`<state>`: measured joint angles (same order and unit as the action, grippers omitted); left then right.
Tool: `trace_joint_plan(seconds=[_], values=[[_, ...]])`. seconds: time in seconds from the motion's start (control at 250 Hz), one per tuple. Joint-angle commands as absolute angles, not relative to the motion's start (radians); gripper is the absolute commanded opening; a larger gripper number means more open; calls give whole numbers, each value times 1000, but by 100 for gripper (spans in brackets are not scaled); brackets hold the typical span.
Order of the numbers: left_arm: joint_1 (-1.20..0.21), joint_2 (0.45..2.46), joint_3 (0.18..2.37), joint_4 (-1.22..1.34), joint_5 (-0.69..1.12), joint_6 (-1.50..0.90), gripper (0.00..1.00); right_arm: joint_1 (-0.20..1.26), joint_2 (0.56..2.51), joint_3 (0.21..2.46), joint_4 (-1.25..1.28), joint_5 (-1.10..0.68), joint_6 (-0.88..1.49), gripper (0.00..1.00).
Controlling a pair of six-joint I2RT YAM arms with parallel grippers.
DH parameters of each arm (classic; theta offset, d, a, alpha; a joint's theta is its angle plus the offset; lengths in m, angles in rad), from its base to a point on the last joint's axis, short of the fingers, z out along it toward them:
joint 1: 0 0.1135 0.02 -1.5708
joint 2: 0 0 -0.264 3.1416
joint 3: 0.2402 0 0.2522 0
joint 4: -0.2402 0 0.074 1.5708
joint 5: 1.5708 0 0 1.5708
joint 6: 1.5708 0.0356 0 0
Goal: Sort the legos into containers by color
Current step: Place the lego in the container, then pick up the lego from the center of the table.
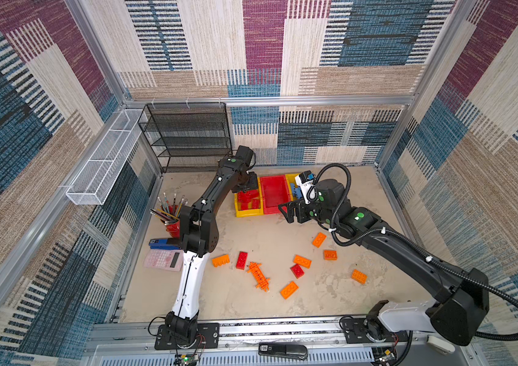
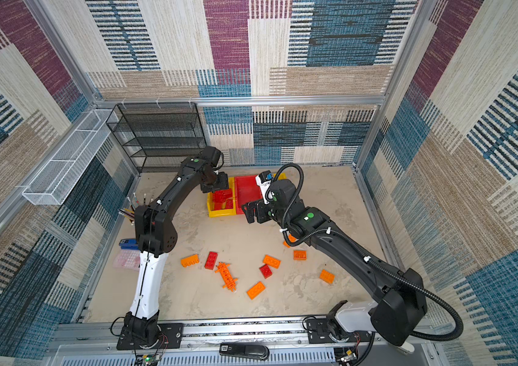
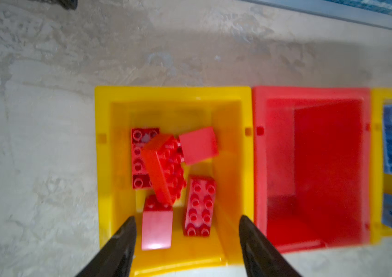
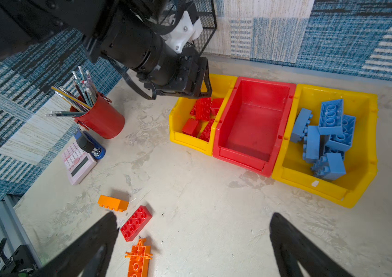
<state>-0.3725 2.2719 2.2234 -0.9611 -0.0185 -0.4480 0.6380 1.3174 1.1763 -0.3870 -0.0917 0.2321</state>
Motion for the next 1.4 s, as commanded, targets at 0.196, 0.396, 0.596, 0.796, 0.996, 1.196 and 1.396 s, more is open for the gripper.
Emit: trace_joint_plan(seconds=[0.196, 0.396, 0.596, 0.796, 0.996, 1.196, 1.396], values=[[-445, 1767, 1610, -773, -56, -505, 69, 657, 1232, 1081, -355, -214, 293, 99], [-502, 1525, 1256, -759, -78, -561, 69, 712, 1225, 1049, -349, -224, 314, 99], [-578, 1451, 1080, -730, -81, -581, 68, 743, 1189, 1018, -338, -198, 349, 99], [-600, 1481, 999, -692, -99, -579, 67, 759, 1148, 982, -355, -177, 384, 99], [-610, 1520, 951, -633, -74, -581, 65, 764, 1135, 987, -377, -151, 389, 99], [-628, 1567, 940, -610, -72, -580, 62, 767, 1147, 990, -370, -145, 392, 99], [-632, 1604, 921, -604, -87, -581, 54, 767, 1160, 1006, -369, -137, 384, 99]])
